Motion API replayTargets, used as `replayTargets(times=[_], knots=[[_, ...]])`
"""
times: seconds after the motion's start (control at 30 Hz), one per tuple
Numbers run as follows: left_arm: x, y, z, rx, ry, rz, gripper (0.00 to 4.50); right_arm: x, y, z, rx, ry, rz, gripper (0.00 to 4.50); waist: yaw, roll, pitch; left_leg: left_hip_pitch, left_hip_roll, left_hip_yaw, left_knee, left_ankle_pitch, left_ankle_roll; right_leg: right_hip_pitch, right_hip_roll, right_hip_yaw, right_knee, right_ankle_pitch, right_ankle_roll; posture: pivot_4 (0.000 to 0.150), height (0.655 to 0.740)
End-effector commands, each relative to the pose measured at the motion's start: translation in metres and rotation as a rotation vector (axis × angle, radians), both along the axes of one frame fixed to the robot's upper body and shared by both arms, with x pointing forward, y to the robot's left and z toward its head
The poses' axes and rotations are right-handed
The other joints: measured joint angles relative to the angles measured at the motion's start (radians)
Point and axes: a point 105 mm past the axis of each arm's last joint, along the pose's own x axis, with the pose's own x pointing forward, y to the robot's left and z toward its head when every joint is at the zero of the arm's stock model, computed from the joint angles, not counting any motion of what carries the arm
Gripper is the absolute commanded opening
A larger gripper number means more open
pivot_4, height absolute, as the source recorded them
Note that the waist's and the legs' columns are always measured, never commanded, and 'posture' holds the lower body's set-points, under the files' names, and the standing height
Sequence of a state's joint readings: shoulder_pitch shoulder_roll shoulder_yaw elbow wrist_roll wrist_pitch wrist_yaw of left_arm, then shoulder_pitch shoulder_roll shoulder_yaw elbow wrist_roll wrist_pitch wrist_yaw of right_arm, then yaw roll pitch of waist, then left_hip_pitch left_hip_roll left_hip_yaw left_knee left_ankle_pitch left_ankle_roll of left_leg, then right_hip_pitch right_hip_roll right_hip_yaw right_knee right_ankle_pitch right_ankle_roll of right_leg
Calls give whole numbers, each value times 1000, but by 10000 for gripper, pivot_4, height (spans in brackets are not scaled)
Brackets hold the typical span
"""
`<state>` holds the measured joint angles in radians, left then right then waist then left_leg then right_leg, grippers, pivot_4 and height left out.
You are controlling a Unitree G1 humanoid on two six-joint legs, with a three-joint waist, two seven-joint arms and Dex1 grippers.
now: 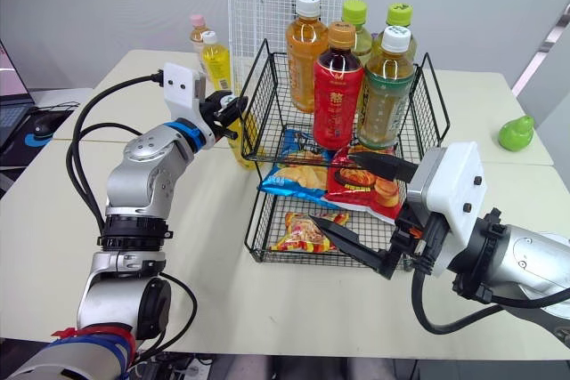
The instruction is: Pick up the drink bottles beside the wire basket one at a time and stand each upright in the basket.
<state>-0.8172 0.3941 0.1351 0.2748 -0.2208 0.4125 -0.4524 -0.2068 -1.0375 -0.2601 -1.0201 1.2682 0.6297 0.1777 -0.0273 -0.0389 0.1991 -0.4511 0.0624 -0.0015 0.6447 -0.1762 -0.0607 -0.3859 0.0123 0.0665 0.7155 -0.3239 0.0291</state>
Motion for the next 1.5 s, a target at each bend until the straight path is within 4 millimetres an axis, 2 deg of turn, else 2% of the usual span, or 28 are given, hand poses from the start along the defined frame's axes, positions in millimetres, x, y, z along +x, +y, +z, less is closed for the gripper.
replayTargets(times=[0.03,0.2,0.43,0.57,0.67,0.87,1.07,1.13,1.33,1.5], knots=[[-12,3,24,14,-76,-28,13715,-4,1,7,7,-52,8,45000,0,0,0,0,0,0,0,0,0,0,0,0,0,0,0,1500,7360],[-23,17,48,52,-103,-63,13715,-3,-3,12,38,-65,-5,45000,-1,0,0,0,1,0,0,0,0,0,0,0,0,0,0,1500,7360],[-39,33,105,100,-123,-201,13714,3,-27,37,82,-115,-59,45000,3,-1,0,-1,0,-1,0,0,0,-1,0,-1,-1,0,0,1500,7360],[-51,29,127,102,-108,-317,13714,3,-39,46,72,-123,-72,45000,3,-1,0,0,0,0,-1,0,0,0,0,-1,-2,0,0,1500,7360],[-59,27,141,110,-107,-387,13714,2,-42,45,48,-111,-82,45000,3,0,0,0,0,-1,-1,0,0,0,0,-1,-2,0,0,1500,7360],[-80,26,187,102,-125,-533,13714,-2,-51,40,5,-78,-110,45000,-2,-2,1,-1,0,-1,-1,0,0,-1,1,-1,-1,0,0,1500,7360],[-100,14,227,97,-132,-679,13714,-6,-52,36,-5,-58,-123,45000,-4,-2,1,-2,0,0,-1,0,0,-2,1,-1,-2,-1,1,1500,7360],[-106,4,238,93,-137,-741,13714,-5,-53,37,0,-61,-132,45000,-5,-2,1,-1,0,0,-1,0,0,-2,1,-1,-2,-1,2,1500,7360],[-114,-35,244,122,-116,-929,13714,-2,-54,37,-2,-66,-145,45000,-1,-2,1,-2,0,0,-1,0,0,-1,1,-1,-2,-1,2,1500,7360],[-101,-65,227,177,-97,-993,13714,-1,-54,38,-2,-74,-147,45000,-5,-2,1,-2,0,0,-1,0,0,-2,1,-1,-1,-1,2,1500,7360]])
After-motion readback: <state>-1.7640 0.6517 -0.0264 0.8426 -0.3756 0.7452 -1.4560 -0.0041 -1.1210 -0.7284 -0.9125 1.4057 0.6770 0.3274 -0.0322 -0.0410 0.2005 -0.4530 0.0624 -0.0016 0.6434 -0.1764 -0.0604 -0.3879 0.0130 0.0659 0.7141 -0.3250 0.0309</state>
